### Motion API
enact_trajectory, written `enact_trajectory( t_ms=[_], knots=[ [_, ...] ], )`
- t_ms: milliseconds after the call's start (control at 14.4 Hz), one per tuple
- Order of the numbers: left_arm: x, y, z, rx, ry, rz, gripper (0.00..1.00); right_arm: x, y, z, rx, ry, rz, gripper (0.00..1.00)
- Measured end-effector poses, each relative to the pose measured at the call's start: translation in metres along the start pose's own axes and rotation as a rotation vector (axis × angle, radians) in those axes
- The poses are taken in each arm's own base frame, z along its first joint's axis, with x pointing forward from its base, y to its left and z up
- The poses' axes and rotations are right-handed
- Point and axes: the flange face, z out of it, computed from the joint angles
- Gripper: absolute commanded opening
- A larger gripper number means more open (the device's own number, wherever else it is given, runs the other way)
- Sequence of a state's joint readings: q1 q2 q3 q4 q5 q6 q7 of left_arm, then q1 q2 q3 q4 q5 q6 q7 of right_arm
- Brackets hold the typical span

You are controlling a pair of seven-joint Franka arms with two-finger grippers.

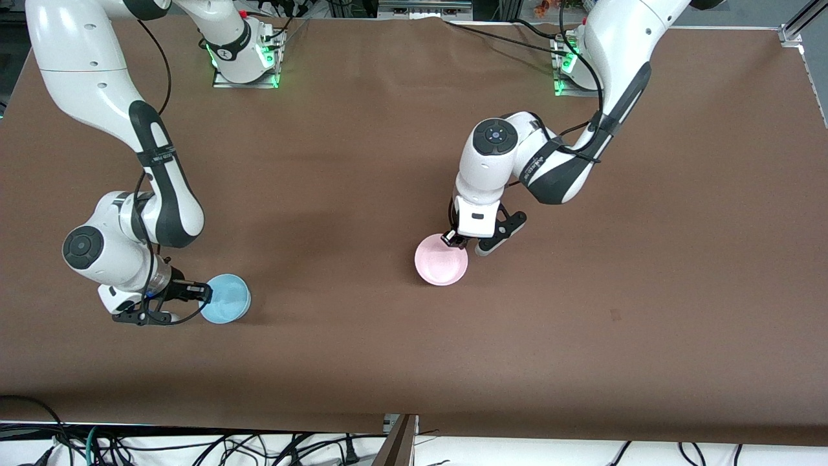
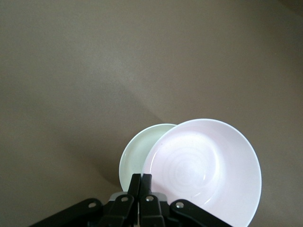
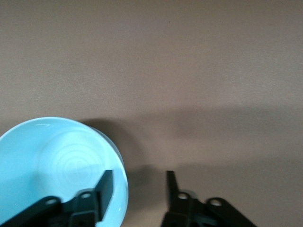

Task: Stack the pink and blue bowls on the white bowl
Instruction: 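Lower the pink bowl onto the white bowl while the right gripper grasps the blue bowl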

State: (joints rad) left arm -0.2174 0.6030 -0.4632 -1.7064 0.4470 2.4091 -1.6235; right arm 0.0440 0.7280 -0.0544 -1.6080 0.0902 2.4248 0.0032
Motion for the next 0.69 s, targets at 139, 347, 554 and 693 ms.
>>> enact_trajectory(
  t_ms=[139,347,554,693],
  knots=[
    [-0.003,-0.001,0.005,0.007,0.000,0.004,0.00,-0.001,-0.002,0.001,0.010,-0.003,0.008,0.37],
    [-0.007,-0.006,0.012,0.023,-0.006,0.010,0.00,-0.002,-0.005,0.005,0.022,-0.007,0.017,0.09],
    [-0.011,-0.011,0.018,0.038,-0.011,0.016,0.00,-0.001,-0.009,0.005,0.025,-0.007,0.015,0.01],
    [-0.013,-0.014,0.021,0.045,-0.013,0.018,0.00,0.004,-0.011,-0.003,0.033,0.005,0.019,0.00]
  ],
)
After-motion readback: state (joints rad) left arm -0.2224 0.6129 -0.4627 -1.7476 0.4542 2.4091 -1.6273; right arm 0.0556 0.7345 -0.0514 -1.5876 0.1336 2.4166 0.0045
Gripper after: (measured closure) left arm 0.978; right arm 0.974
